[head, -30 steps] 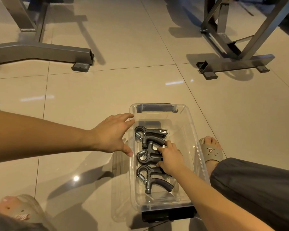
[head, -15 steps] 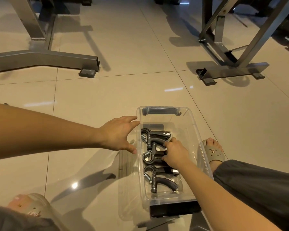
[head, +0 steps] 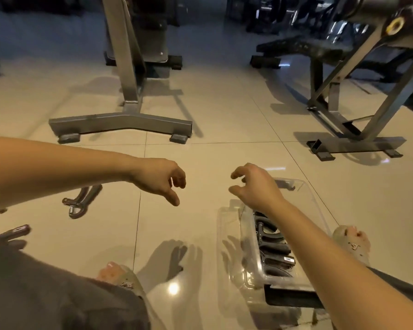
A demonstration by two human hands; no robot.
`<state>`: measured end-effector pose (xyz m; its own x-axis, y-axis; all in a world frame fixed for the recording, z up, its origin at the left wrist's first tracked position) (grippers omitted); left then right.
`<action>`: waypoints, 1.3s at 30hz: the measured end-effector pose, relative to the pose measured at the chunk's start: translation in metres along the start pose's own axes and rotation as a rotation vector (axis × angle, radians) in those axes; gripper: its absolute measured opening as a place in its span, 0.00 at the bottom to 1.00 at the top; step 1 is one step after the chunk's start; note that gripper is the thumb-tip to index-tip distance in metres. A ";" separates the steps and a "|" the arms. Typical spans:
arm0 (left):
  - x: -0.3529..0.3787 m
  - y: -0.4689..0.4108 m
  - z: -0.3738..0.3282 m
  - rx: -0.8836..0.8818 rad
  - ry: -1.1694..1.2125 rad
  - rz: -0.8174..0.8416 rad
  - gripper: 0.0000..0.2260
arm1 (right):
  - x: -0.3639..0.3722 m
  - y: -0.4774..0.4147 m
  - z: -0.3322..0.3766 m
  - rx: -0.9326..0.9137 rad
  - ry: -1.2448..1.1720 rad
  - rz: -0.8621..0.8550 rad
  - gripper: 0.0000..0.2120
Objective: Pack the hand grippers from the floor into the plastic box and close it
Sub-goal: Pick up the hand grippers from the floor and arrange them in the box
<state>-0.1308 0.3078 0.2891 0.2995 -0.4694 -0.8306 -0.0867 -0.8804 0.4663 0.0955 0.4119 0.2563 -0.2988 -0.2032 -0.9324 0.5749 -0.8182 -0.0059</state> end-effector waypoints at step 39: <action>0.123 0.291 0.460 -0.969 0.430 -0.461 0.19 | 0.273 -0.138 0.426 -0.364 -0.070 0.427 0.15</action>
<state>-0.5558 -0.0372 0.1824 0.4278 0.1089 -0.8973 0.8245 -0.4539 0.3380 -0.3895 0.2401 0.1567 -0.0245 -0.5205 -0.8535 0.8778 -0.4198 0.2308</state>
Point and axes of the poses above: each hand's wrist, its own y-axis away from the middle knuckle, its own x-axis out of the palm, z = x × y, the point moved 2 cm from there along -y, towards the middle knuckle, and after that the axes turned 1 degree about y, right-handed, at the moved point
